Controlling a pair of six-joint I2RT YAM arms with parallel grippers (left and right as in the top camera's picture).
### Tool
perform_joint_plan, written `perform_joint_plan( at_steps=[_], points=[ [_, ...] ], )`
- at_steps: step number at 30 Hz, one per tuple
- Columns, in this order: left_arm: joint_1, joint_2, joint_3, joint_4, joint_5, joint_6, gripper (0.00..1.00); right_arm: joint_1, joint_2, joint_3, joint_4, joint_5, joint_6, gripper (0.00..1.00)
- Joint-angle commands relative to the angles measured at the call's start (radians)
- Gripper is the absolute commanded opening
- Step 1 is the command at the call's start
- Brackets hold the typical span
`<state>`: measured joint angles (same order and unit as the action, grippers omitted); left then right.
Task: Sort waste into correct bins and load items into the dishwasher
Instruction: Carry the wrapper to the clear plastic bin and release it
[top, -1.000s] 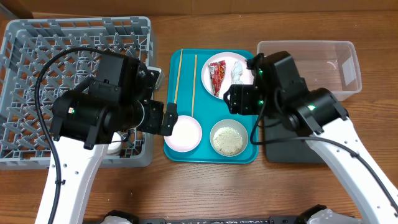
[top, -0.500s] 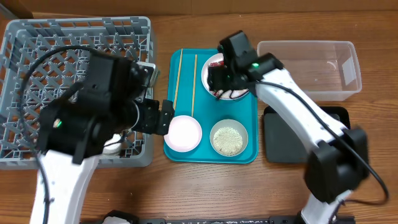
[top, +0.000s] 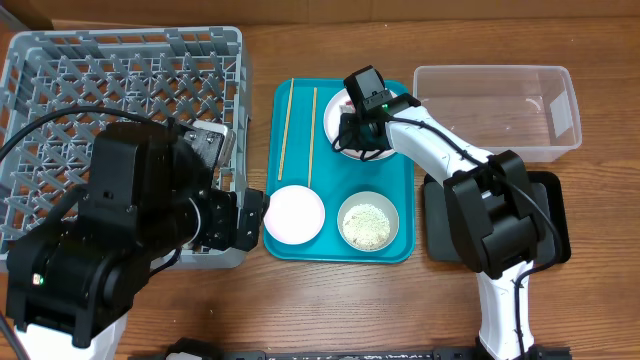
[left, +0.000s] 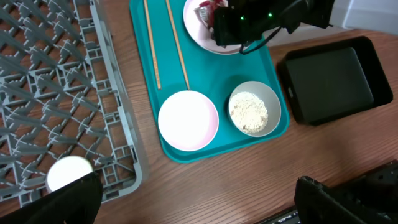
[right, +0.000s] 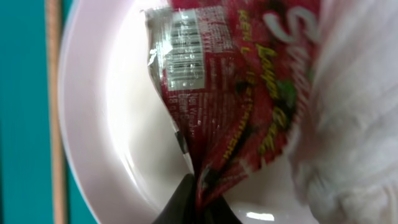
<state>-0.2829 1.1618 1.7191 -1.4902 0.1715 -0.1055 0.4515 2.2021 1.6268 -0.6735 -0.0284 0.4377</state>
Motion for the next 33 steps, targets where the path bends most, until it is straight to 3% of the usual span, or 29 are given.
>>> perform_joint_plan(
  at_steps=[1,13,24,26,28,31,33],
  points=[
    [-0.006,0.019,0.018,0.002,0.012,-0.014,1.00,-0.011,-0.055,0.039,-0.043,0.013,0.008,0.04],
    [-0.006,0.090,0.018,0.002,0.012,-0.014,1.00,-0.109,-0.403,0.059,-0.248,0.093,0.000,0.04],
    [-0.006,0.134,0.018,-0.017,0.032,-0.014,1.00,-0.276,-0.351,-0.033,-0.240,0.103,-0.166,0.04],
    [-0.006,0.097,0.018,-0.006,0.025,-0.013,1.00,-0.288,-0.329,-0.053,-0.216,0.101,-0.177,0.19],
    [-0.006,0.040,0.018,0.009,0.002,-0.014,1.00,-0.293,-0.312,-0.056,-0.215,0.085,-0.179,0.59],
    [-0.006,-0.053,0.018,0.022,-0.050,-0.017,1.00,-0.293,-0.315,-0.054,-0.219,0.060,-0.184,0.70],
    [-0.006,-0.121,0.018,0.029,-0.082,-0.027,1.00,-0.289,-0.331,-0.040,-0.227,0.030,-0.180,0.72]
  ],
)
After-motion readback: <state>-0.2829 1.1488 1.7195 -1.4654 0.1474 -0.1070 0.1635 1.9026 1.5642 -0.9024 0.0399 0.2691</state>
